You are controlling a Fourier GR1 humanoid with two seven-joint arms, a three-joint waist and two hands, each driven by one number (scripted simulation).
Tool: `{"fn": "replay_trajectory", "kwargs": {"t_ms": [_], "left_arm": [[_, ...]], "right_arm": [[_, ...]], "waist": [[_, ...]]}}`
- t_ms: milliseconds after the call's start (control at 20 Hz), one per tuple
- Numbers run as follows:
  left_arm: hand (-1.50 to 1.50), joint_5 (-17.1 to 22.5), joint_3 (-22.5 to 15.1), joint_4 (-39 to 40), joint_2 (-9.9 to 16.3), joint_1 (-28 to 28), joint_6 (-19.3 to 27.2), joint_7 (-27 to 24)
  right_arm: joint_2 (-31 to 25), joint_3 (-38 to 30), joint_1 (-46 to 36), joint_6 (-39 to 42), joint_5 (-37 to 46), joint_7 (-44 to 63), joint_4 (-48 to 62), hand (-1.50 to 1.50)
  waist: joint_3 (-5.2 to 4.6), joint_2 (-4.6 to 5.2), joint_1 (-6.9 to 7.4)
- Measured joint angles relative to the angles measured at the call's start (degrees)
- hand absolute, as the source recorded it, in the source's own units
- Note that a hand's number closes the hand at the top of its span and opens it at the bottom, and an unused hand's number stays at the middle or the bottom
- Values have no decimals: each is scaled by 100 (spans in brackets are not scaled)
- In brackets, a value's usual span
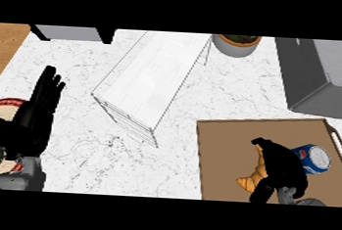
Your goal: Pick the croissant from the tray and place it in the tiered shelf
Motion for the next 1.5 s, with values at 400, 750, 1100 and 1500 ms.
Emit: {"fn": "replay_trajectory", "kwargs": {"t_ms": [400,750,1100,1500], "left_arm": [[0,4,42,-12,2,-43,-98,50],[0,-50,-145,8,-72,-215,-143,76],[0,-40,14,20,-51,-22,-115,-39],[0,-40,132,22,-33,19,-72,1]], "right_arm": [[-269,525,-254,56,538,-1156,59,150],[-644,1888,-1191,390,672,-3633,28,150],[-823,1724,-1658,685,-66,-5524,86,150],[-491,364,-1587,1554,-1890,-5407,-941,150]], "waist": [[-22,-3,78],[32,73,374],[34,41,126],[29,3,-51]]}}
